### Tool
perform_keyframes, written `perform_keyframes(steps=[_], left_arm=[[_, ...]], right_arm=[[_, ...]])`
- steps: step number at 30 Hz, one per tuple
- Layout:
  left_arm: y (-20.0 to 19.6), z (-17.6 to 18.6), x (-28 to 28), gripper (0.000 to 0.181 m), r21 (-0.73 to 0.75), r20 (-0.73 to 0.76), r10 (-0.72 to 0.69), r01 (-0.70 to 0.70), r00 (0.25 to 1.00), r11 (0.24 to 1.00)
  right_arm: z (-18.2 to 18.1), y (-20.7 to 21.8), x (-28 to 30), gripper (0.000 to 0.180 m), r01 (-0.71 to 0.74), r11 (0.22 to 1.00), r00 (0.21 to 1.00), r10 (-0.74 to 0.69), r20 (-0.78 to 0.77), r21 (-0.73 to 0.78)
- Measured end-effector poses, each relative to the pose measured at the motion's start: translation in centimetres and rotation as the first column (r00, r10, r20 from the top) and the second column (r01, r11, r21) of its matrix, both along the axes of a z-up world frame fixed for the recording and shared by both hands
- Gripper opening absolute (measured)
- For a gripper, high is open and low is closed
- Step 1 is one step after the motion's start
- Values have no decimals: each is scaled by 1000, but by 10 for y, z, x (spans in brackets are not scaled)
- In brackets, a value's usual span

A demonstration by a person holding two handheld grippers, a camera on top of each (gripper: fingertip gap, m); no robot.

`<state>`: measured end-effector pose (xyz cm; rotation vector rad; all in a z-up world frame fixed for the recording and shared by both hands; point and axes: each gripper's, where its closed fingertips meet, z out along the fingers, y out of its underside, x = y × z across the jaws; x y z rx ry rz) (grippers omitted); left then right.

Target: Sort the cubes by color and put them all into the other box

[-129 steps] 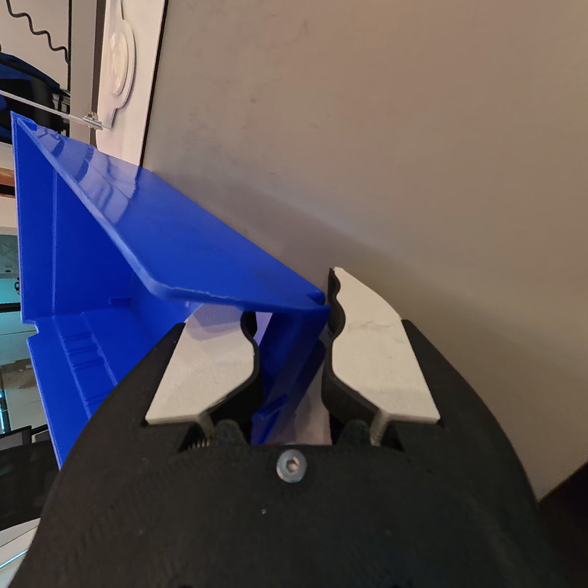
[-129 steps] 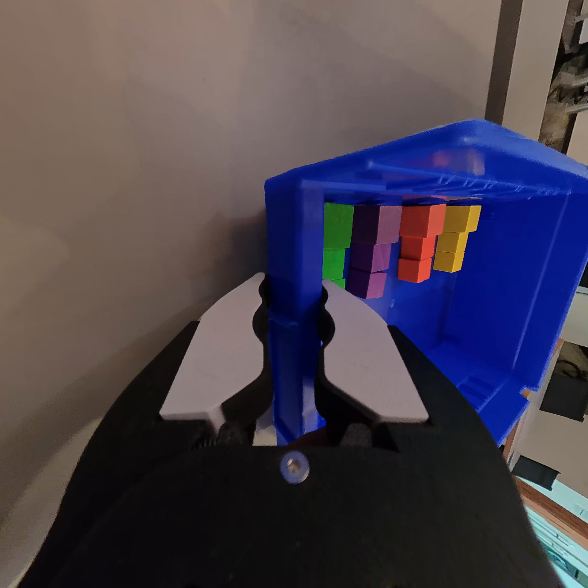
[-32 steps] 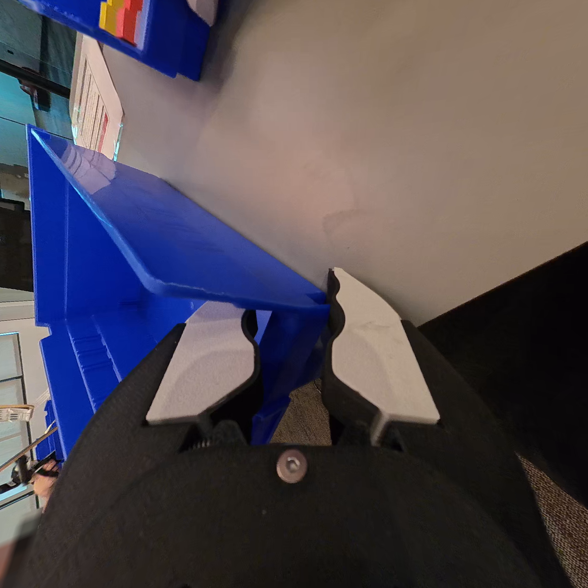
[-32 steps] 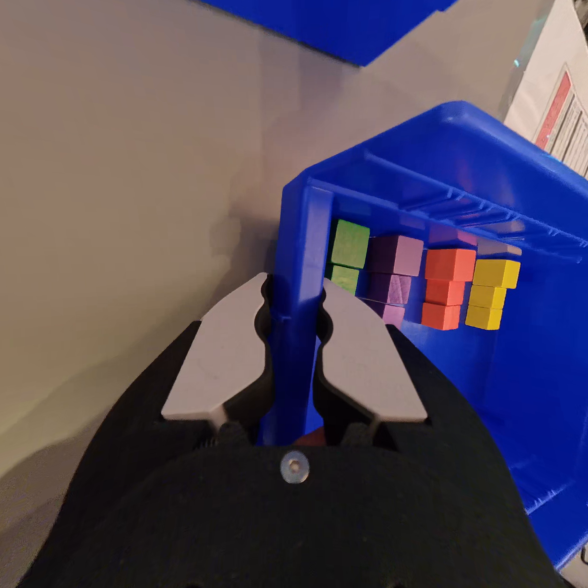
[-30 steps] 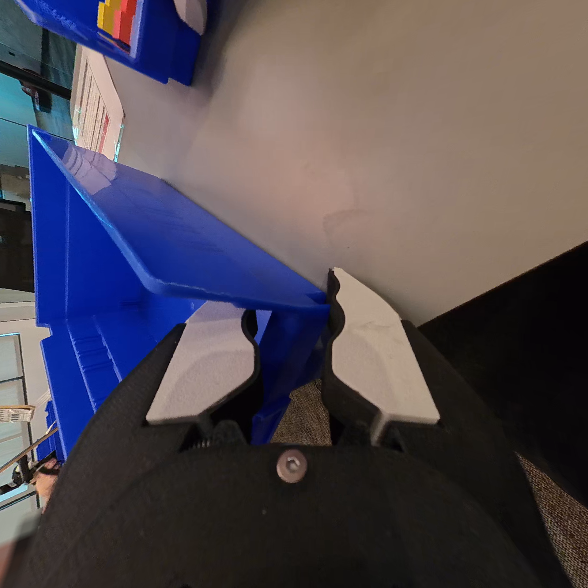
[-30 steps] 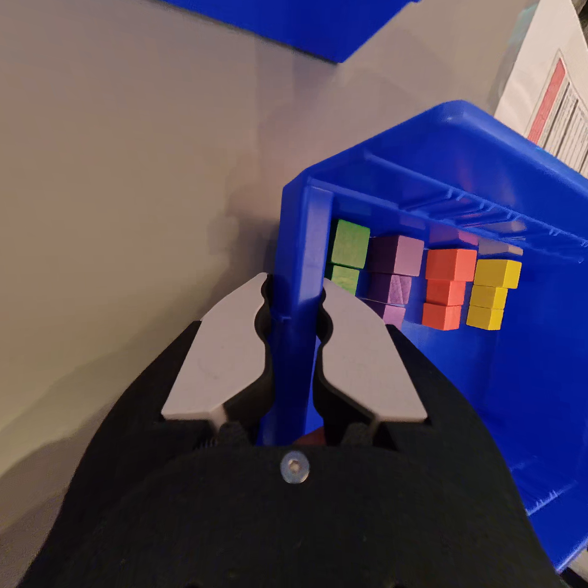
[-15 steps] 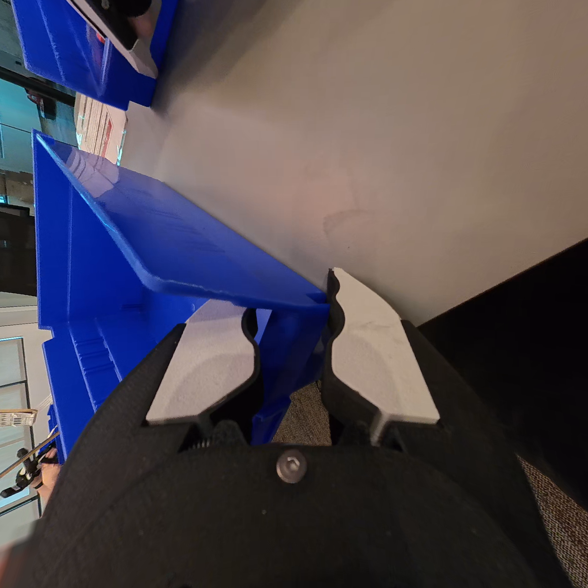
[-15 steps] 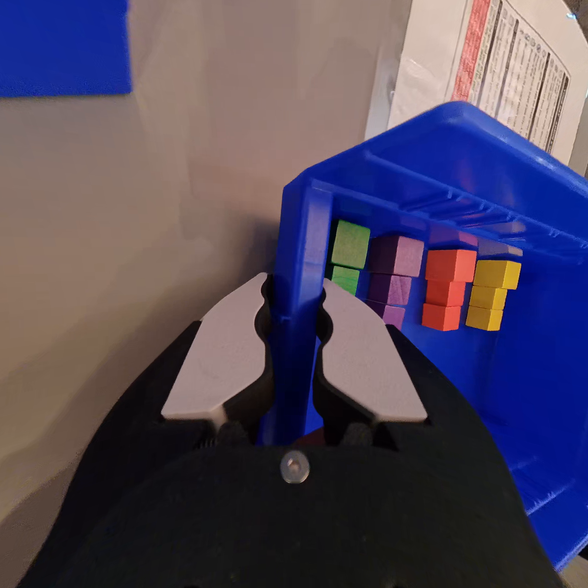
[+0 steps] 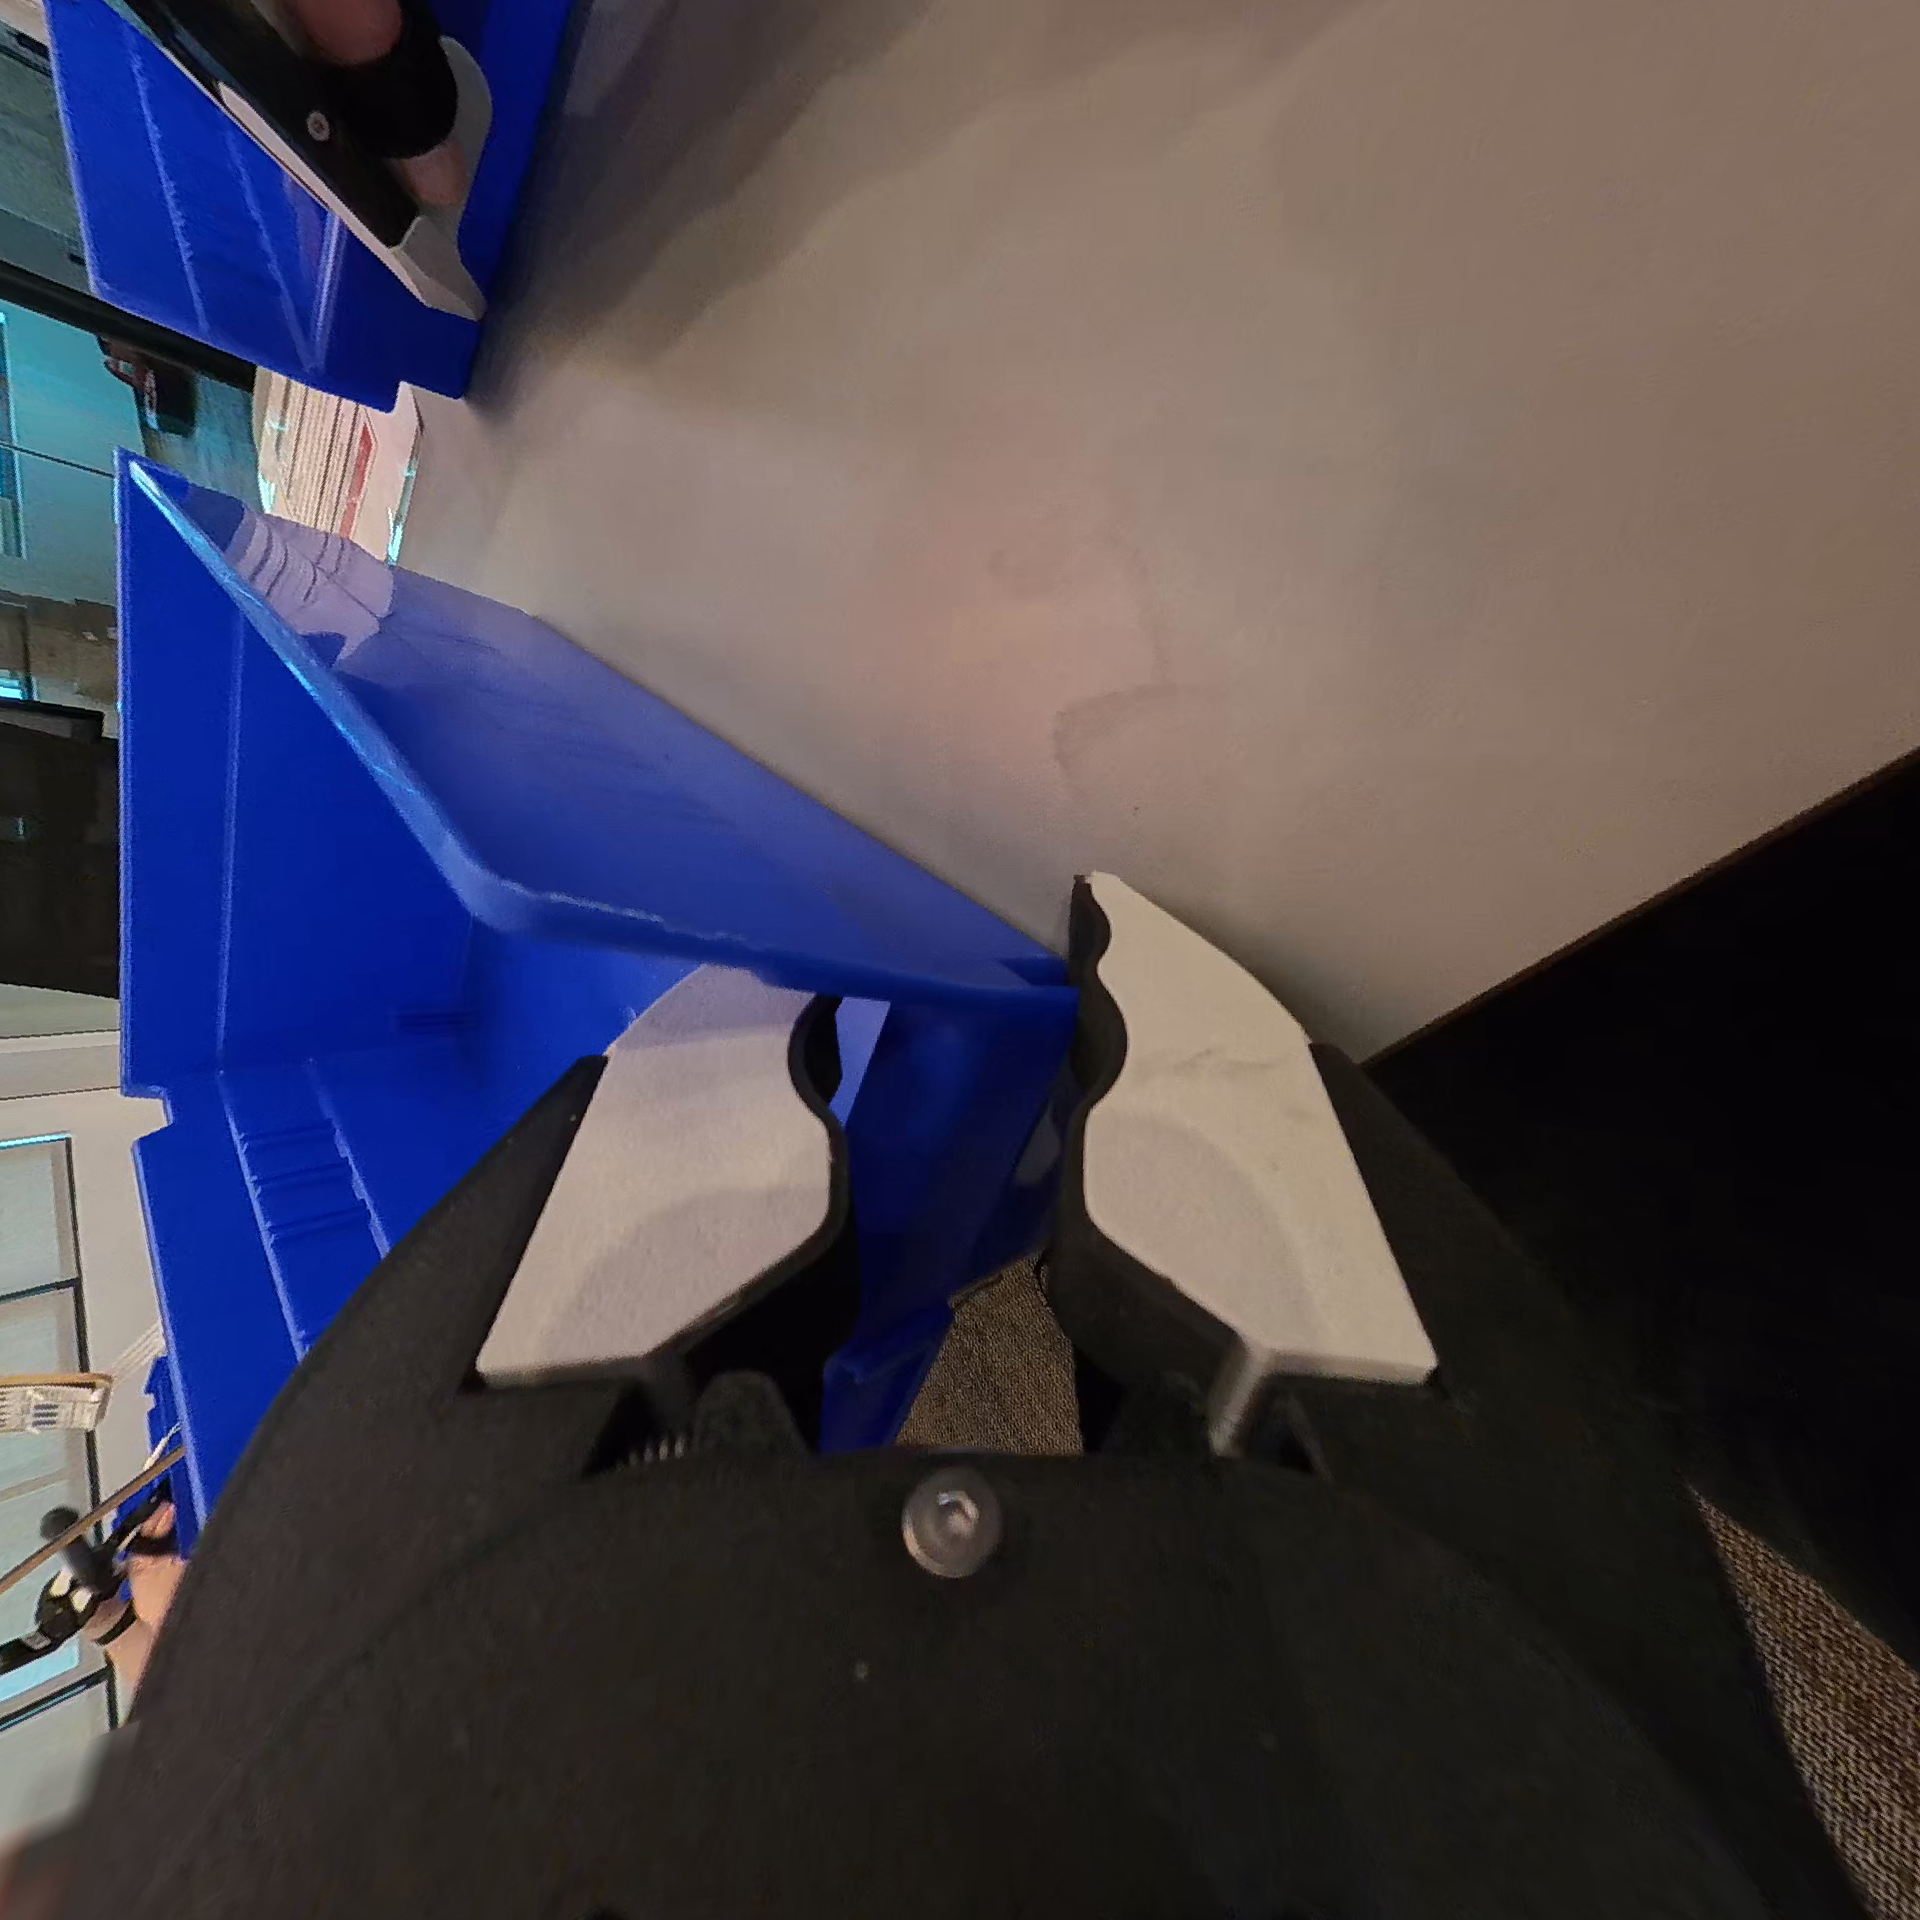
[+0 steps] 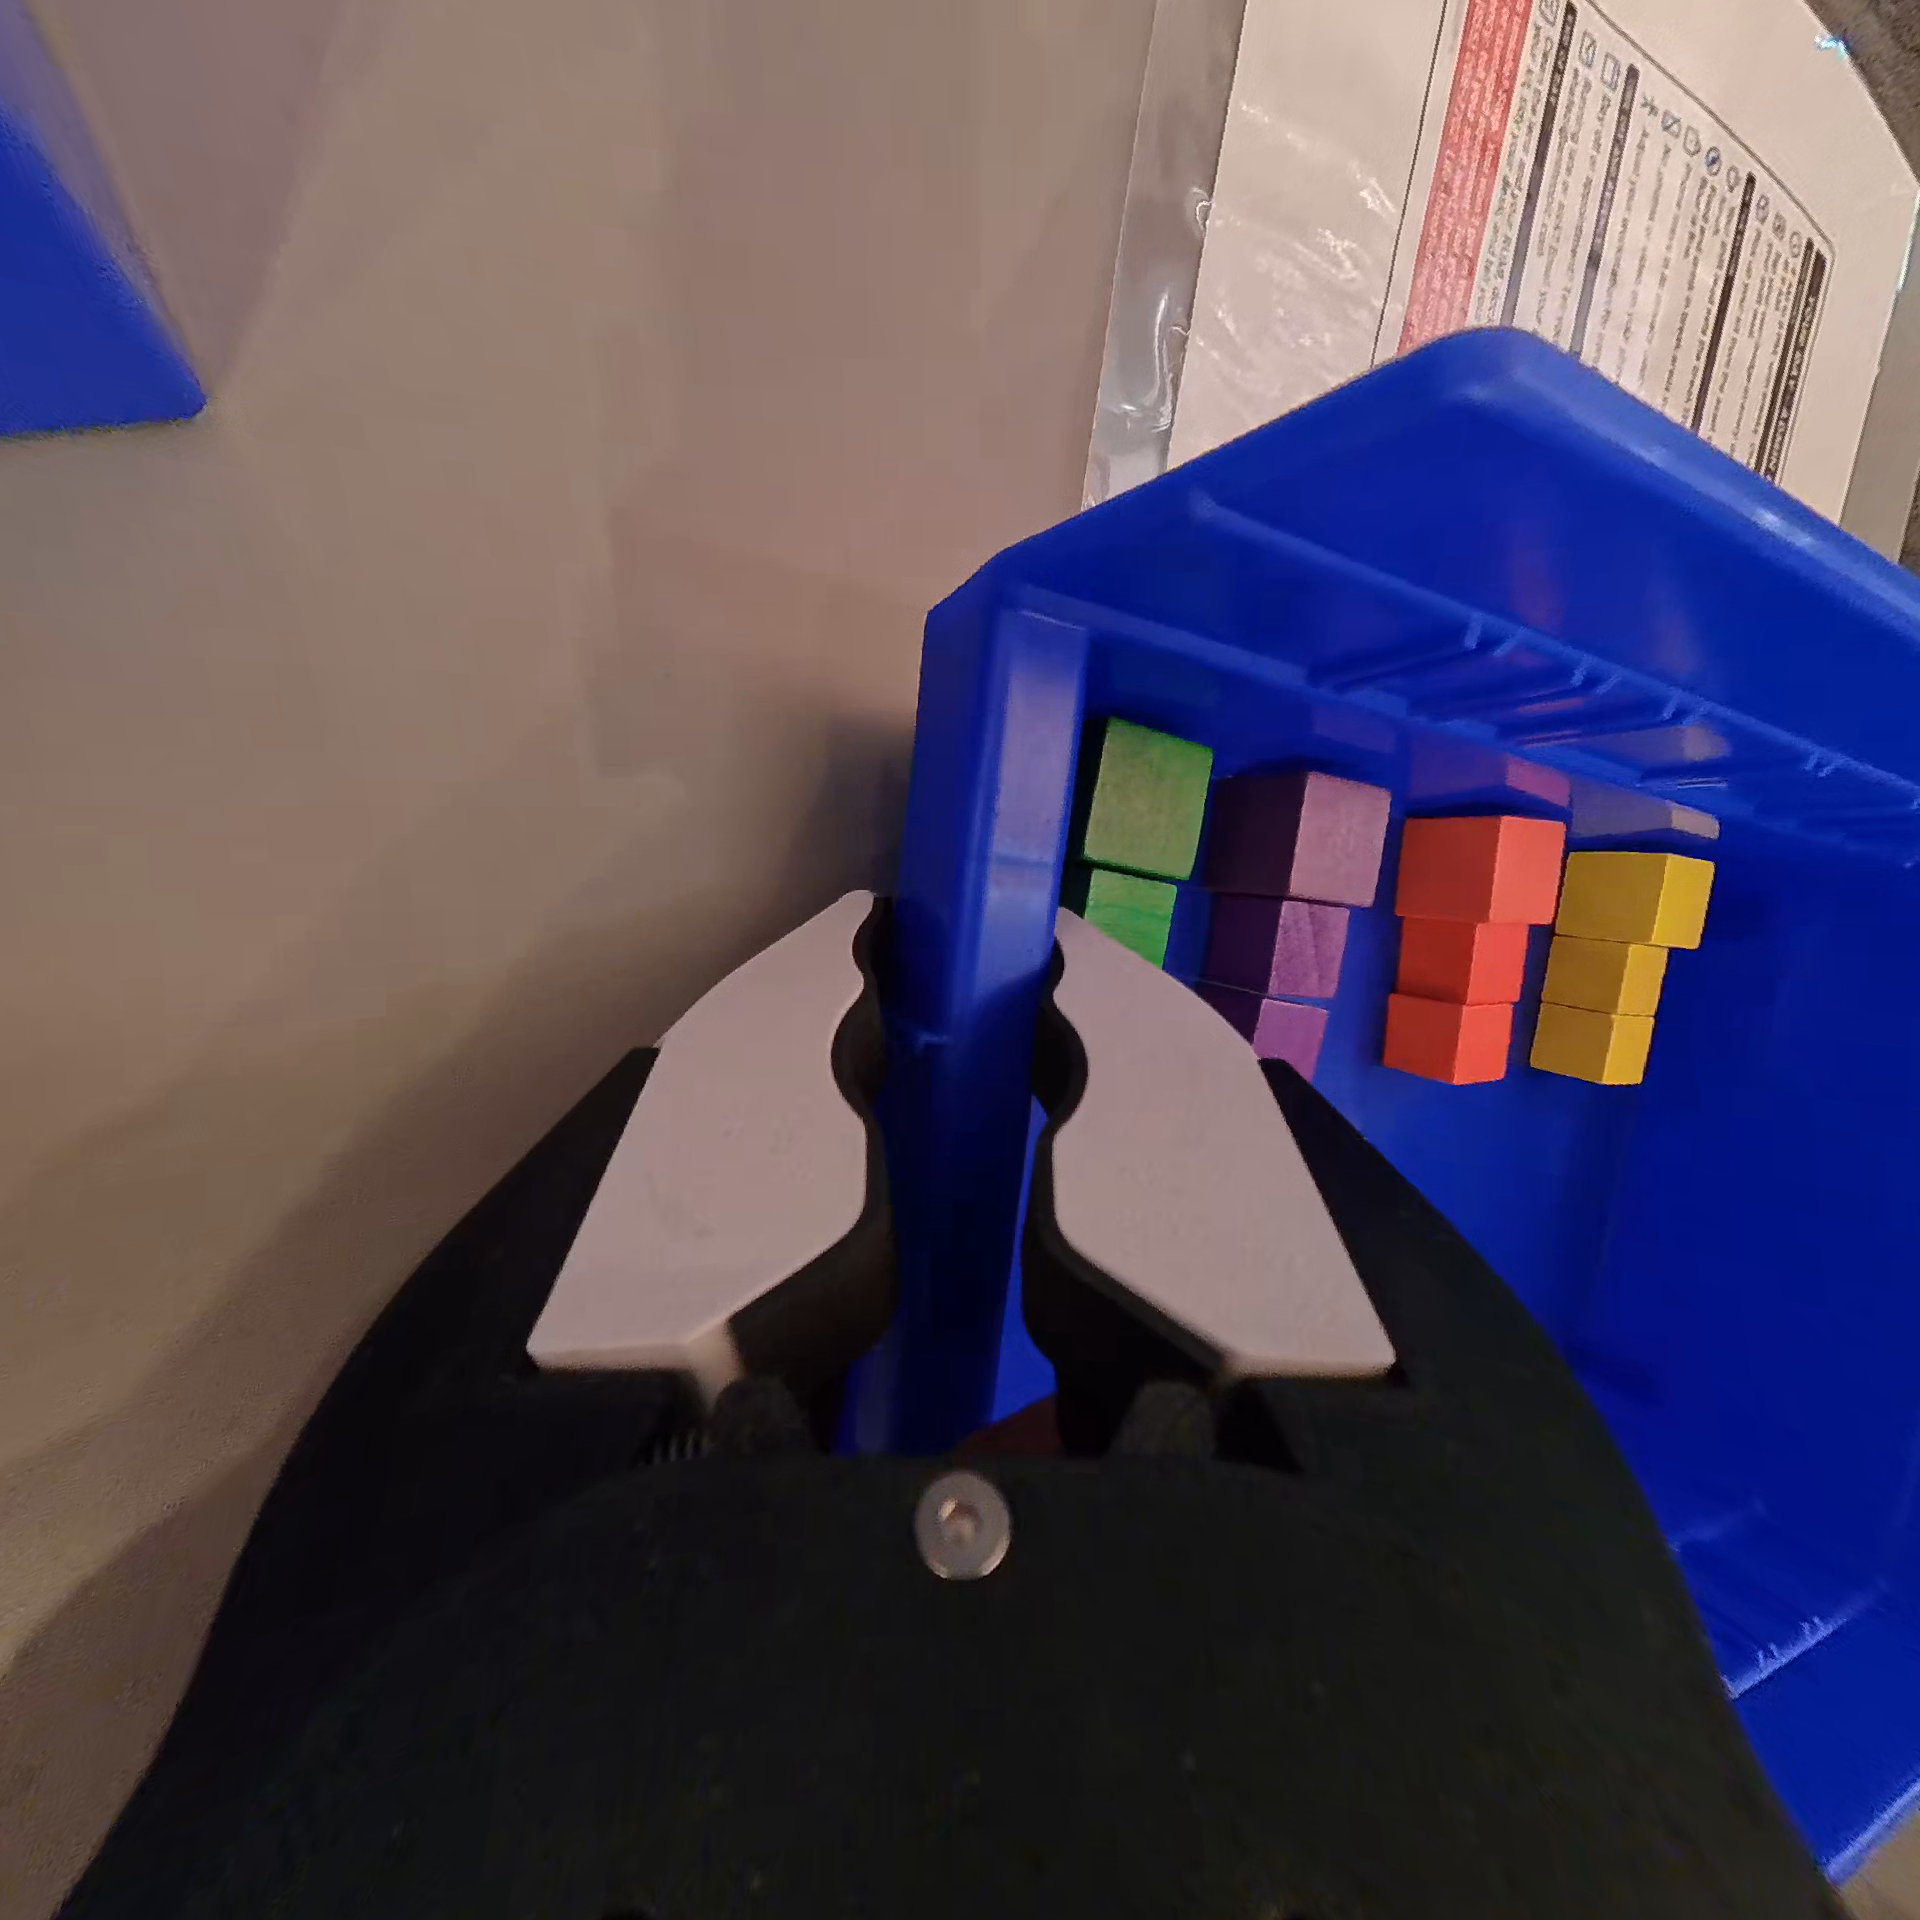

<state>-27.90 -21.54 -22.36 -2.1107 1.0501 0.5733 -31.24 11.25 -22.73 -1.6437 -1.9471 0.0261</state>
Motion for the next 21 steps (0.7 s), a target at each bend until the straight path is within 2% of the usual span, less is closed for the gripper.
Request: perform_keyframes(steps=[4,6,9,16,18,20,21], left_arm=[[0,0,0,42,-3,-1,-4,4,1000,1000],[-1,0,0,42,-3,0,-11,11,1000,1000],[-2,0,1,42,-4,0,-15,15,1000,1000],[-3,0,3,42,-8,-1,-23,23,1000,1000],[-5,0,6,42,-9,-1,-34,34,999,999],[-7,0,10,42,-10,-1,-50,50,999,999],[-9,-1,13,42,-10,-1,-60,60,998,998]], right_arm=[[0,2,-1,28,7,999,1000,-7,-1,38],[1,5,0,47,9,993,1000,-10,9,121],[5,-3,0,52,-11,987,1000,12,-6,157],[49,-18,18,59,1,967,993,29,-112,253],[70,-38,21,59,-74,960,978,122,-167,271],[85,-76,23,57,-257,931,926,315,-210,261],[88,-95,26,62,-339,913,898,386,-210,227]])
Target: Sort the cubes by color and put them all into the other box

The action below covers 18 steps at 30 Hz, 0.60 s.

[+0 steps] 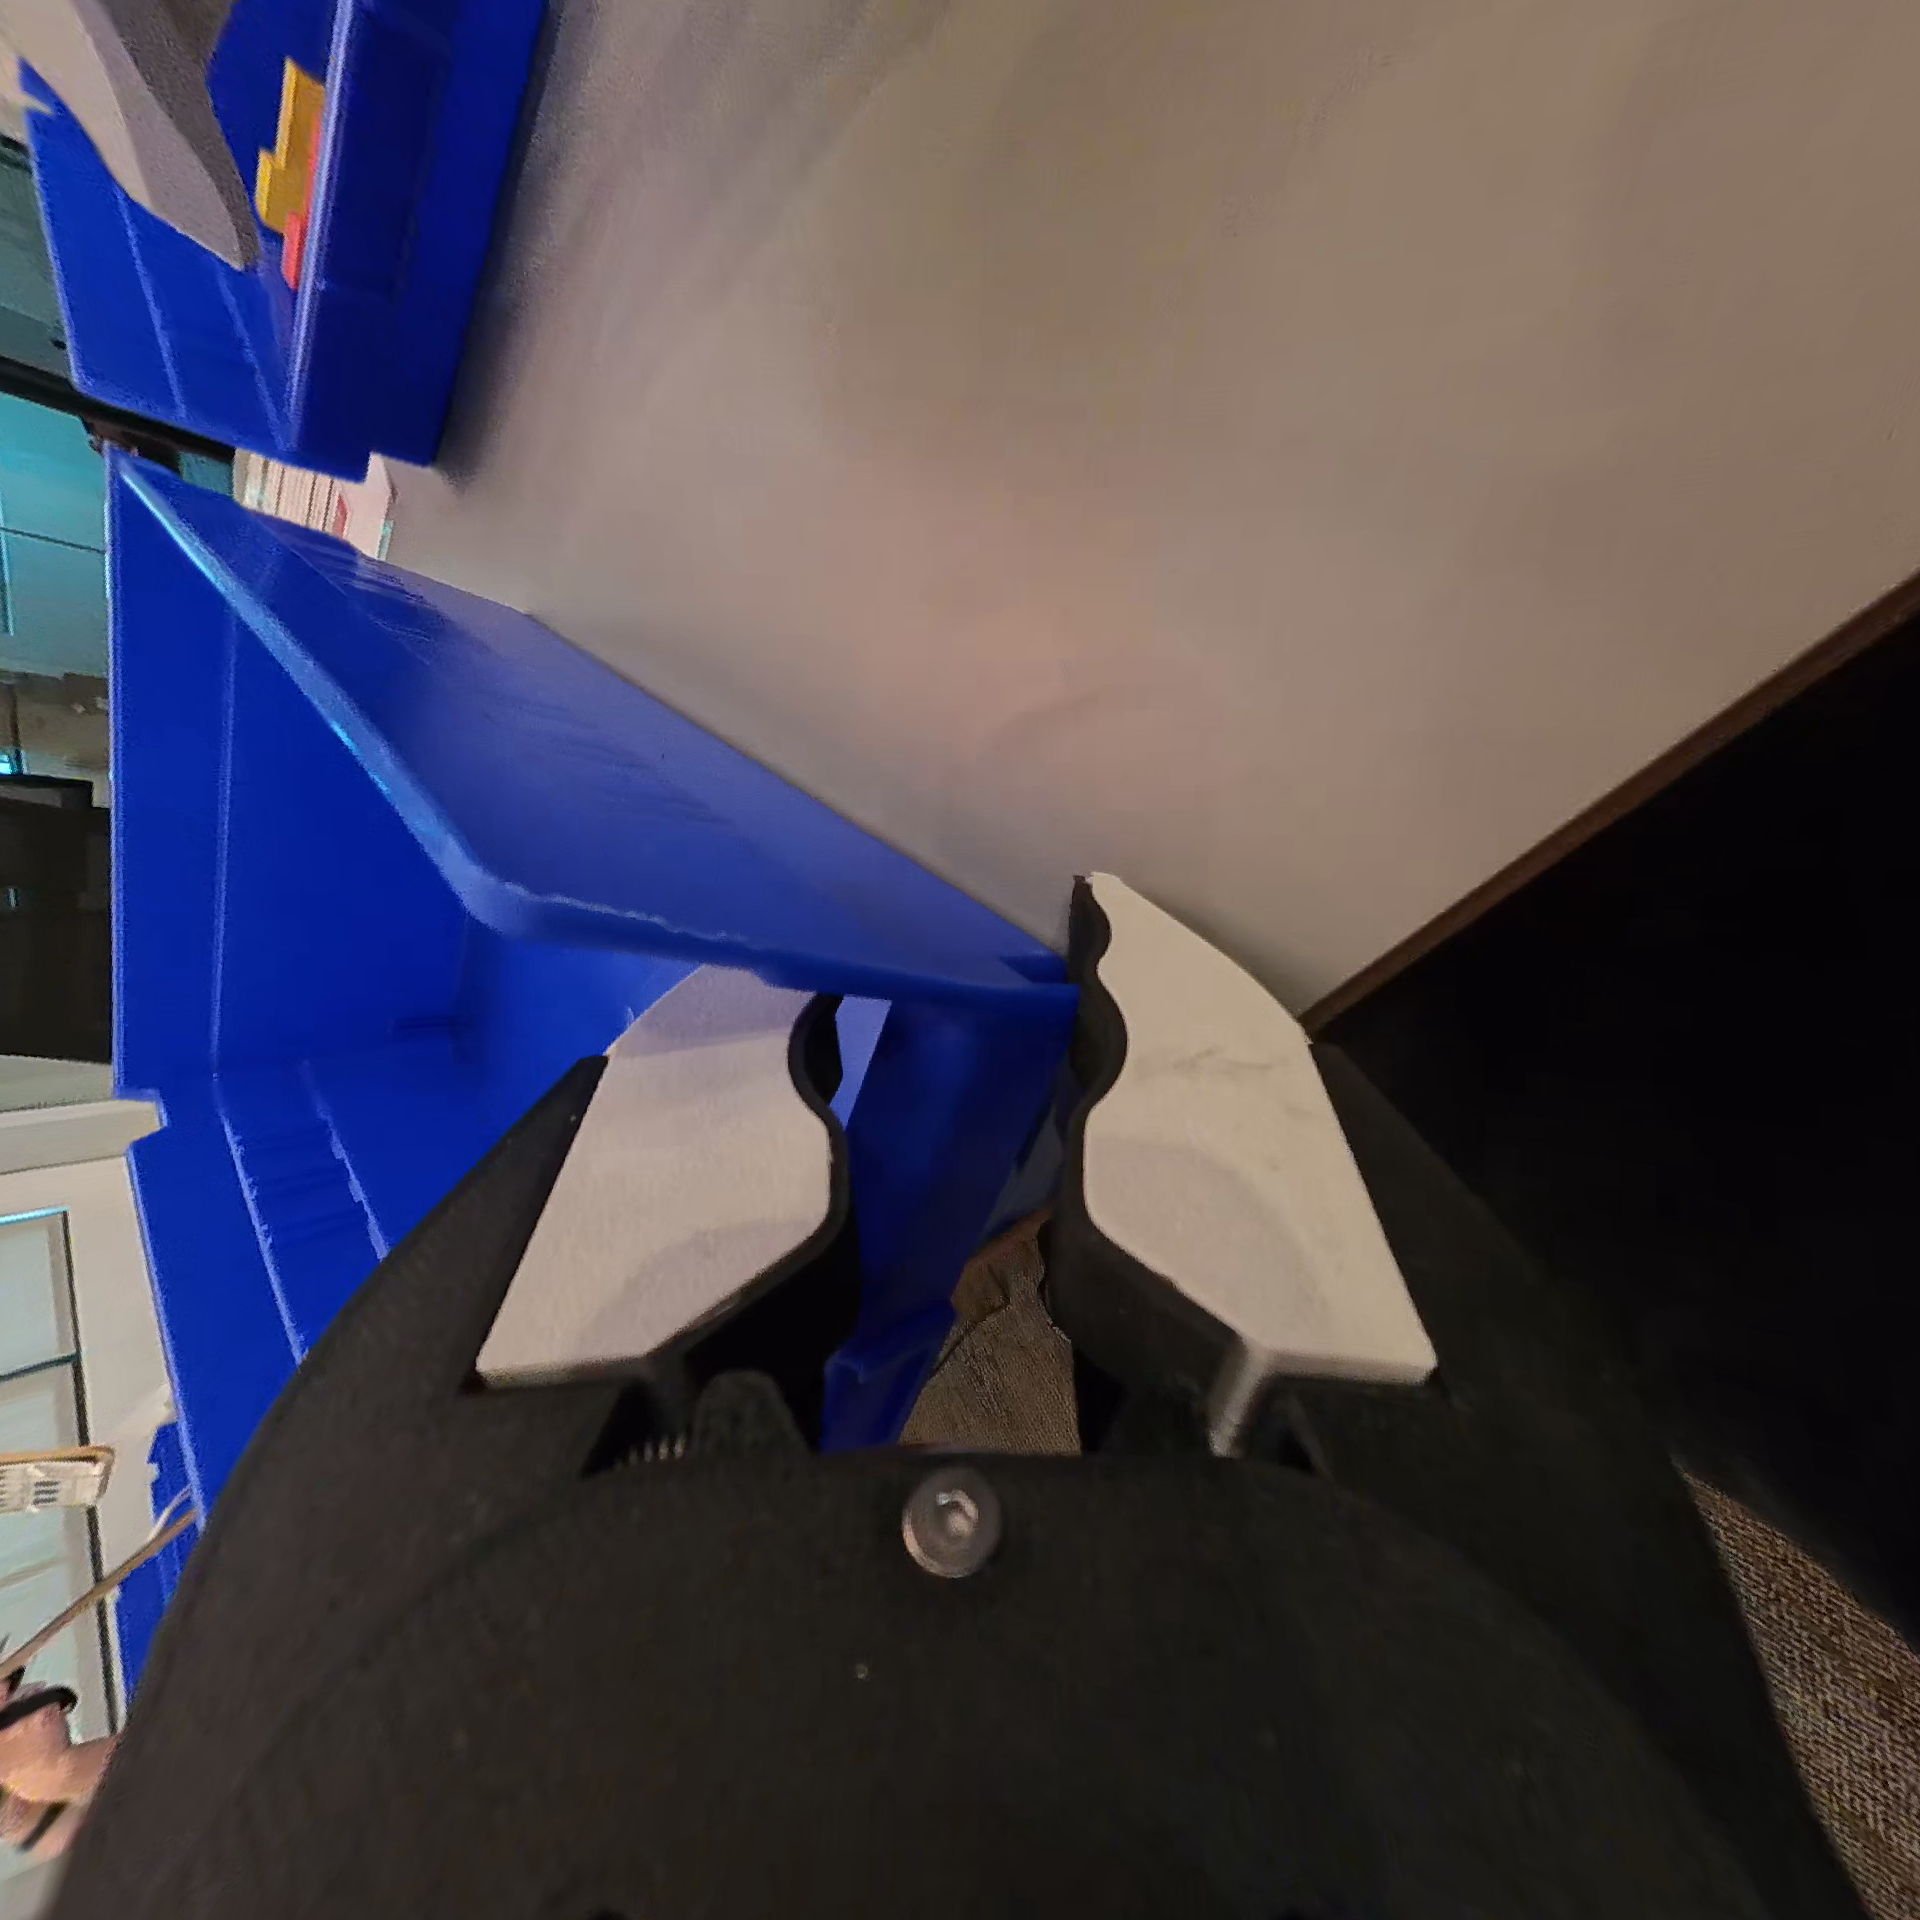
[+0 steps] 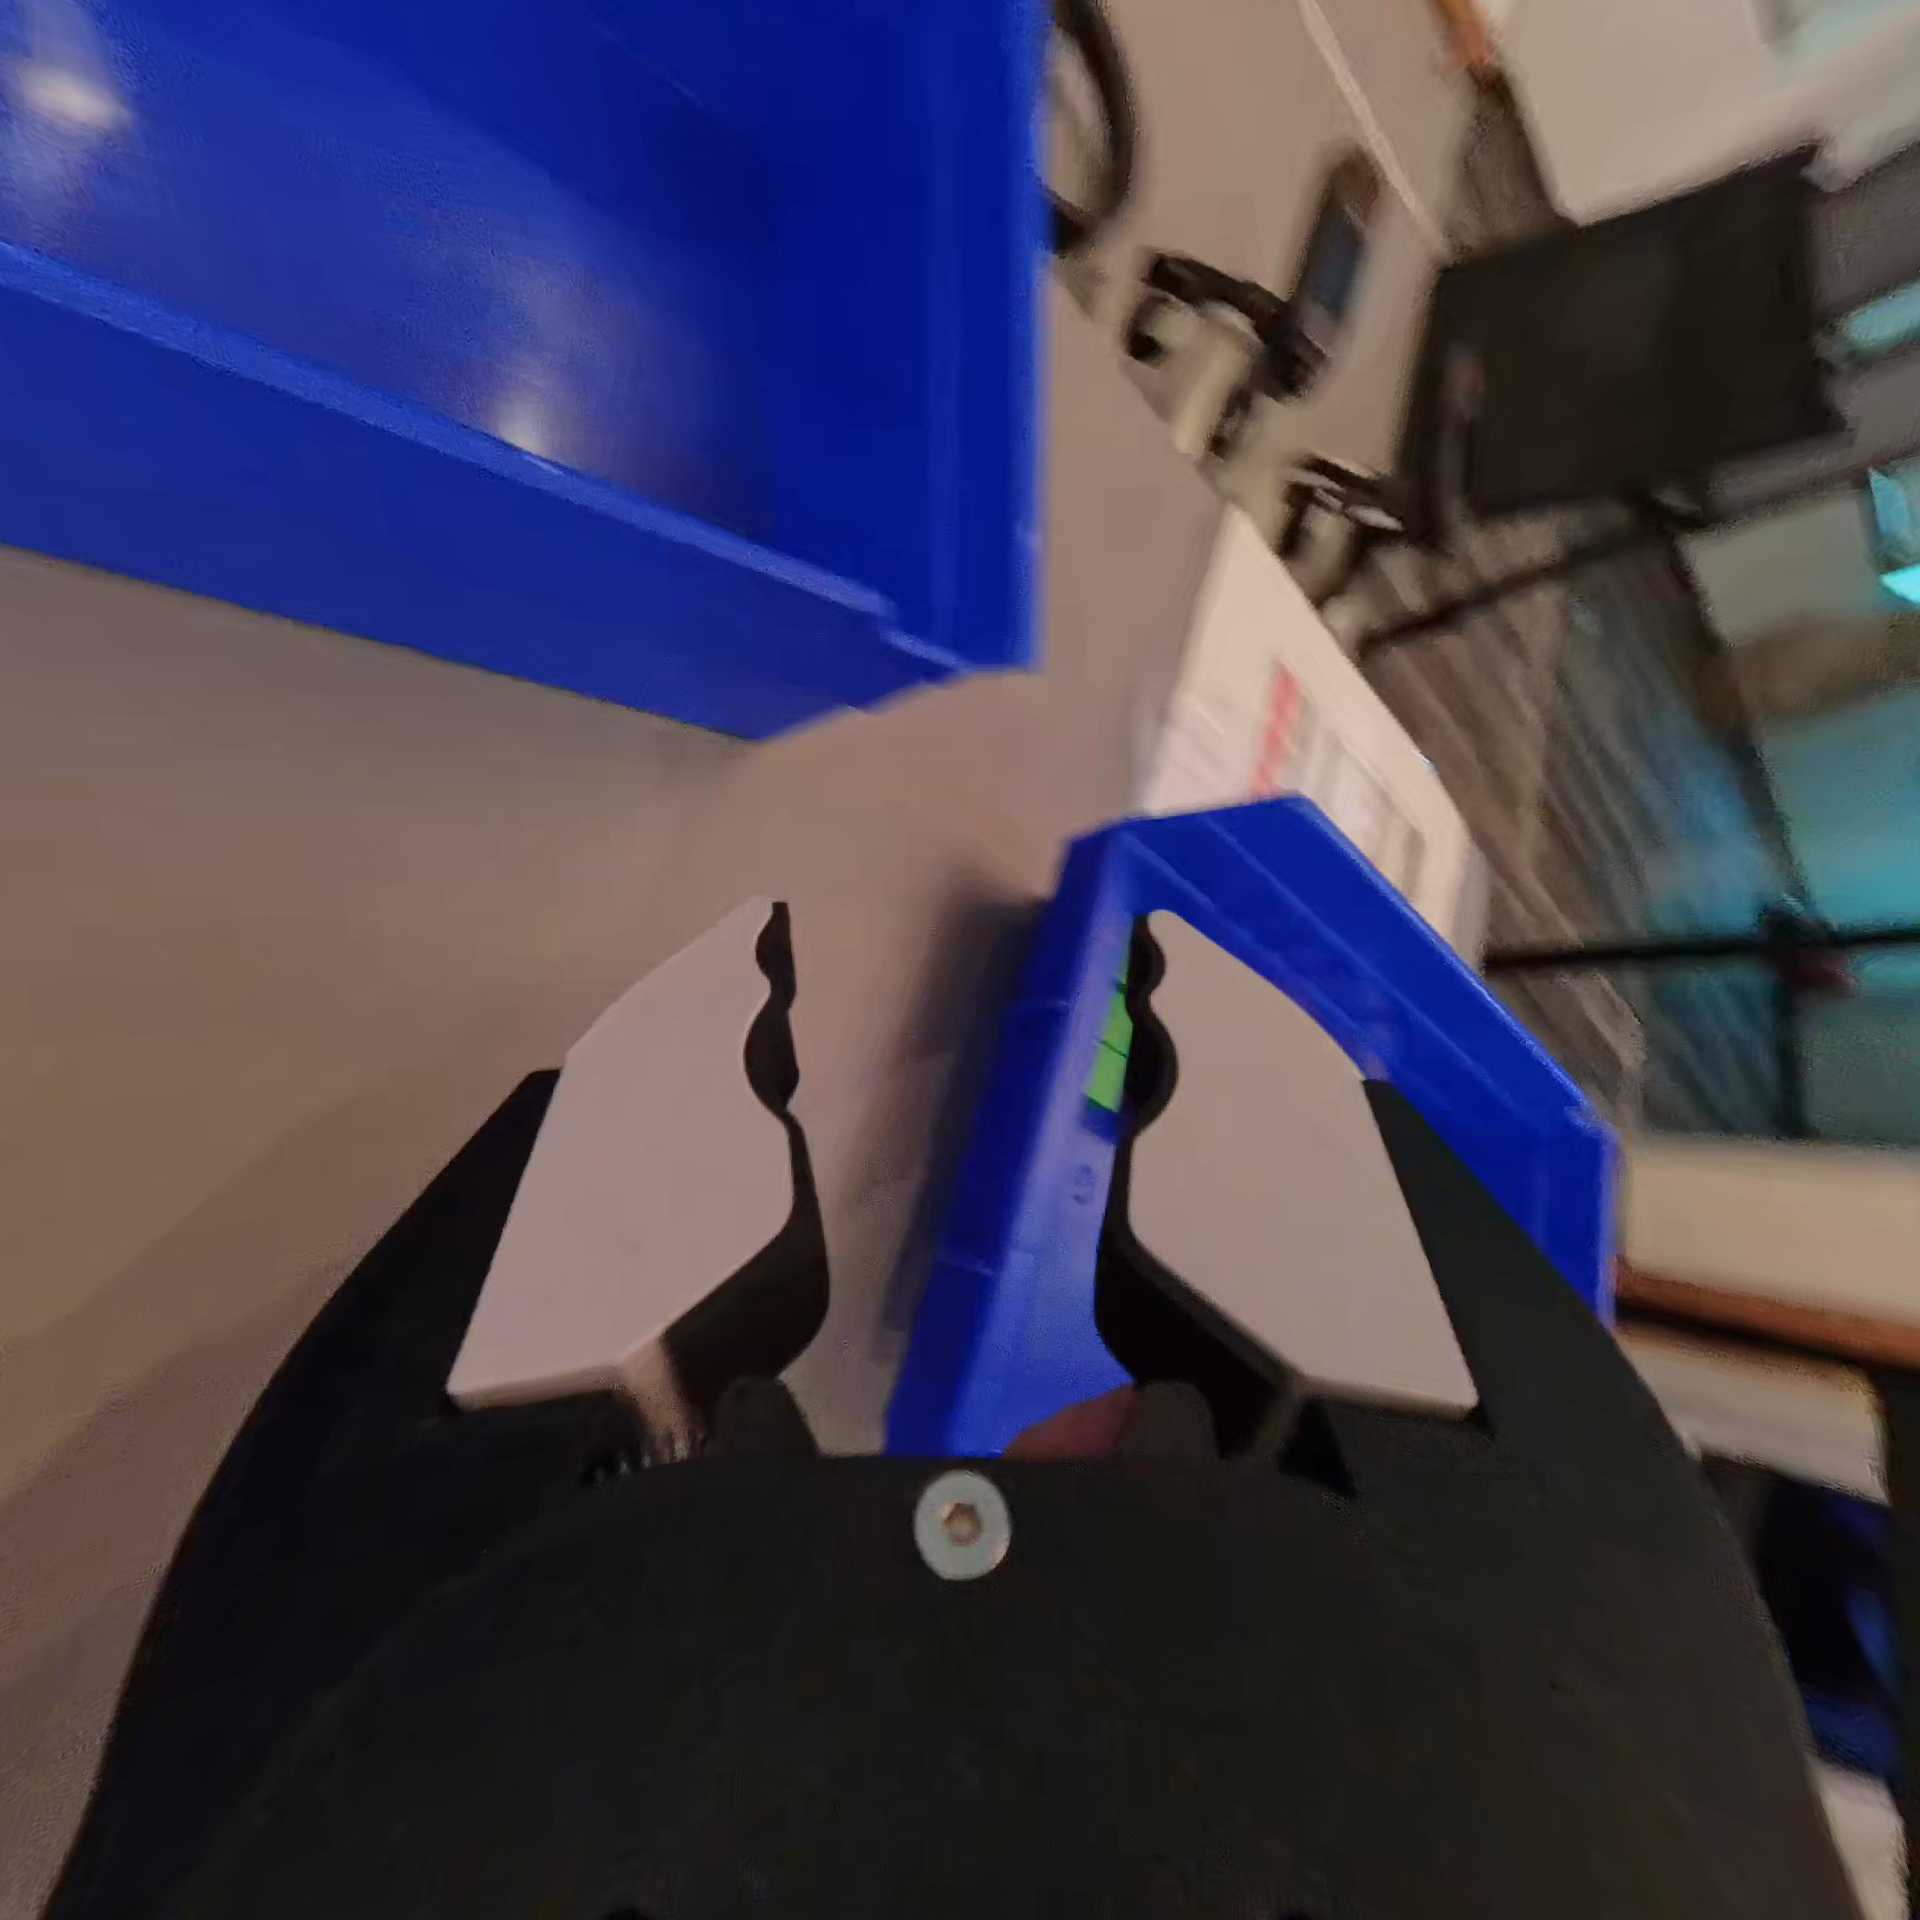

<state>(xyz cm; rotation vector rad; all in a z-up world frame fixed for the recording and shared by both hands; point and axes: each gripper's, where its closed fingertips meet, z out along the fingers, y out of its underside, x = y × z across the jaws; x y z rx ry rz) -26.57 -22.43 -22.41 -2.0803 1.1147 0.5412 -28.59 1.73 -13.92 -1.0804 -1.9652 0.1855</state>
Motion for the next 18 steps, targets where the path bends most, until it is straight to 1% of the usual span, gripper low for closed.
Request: perform_keyframes(steps=[2,3,5,7,10,13,16,18], left_arm=[[-3,0,6,42,-1,0,-22,22,1000,1000],[-5,0,10,42,0,0,-33,33,999,999],[-7,0,16,42,2,-1,-58,58,998,998],[-10,0,24,42,2,-1,-86,86,996,996],[-16,0,36,42,2,-1,-144,144,990,990],[-23,0,48,42,-1,-1,-199,199,980,980],[-31,0,58,42,-3,2,-266,266,964,964],[-36,-1,63,42,-1,2,-303,303,953,953]], right_arm=[[1,-40,12,65,-177,982,981,182,61,-71],[2,-57,18,67,-247,966,963,253,89,-78],[4,-90,29,70,-373,925,912,379,155,-71],[4,-120,35,72,-470,881,856,470,215,-59],[-4,-151,41,68,-561,826,771,547,327,-56],[-22,-175,47,62,-627,774,677,597,430,-87],[-42,-190,62,46,-644,749,577,609,544,-156],[-53,-199,76,26,-645,731,500,623,602,-221]])
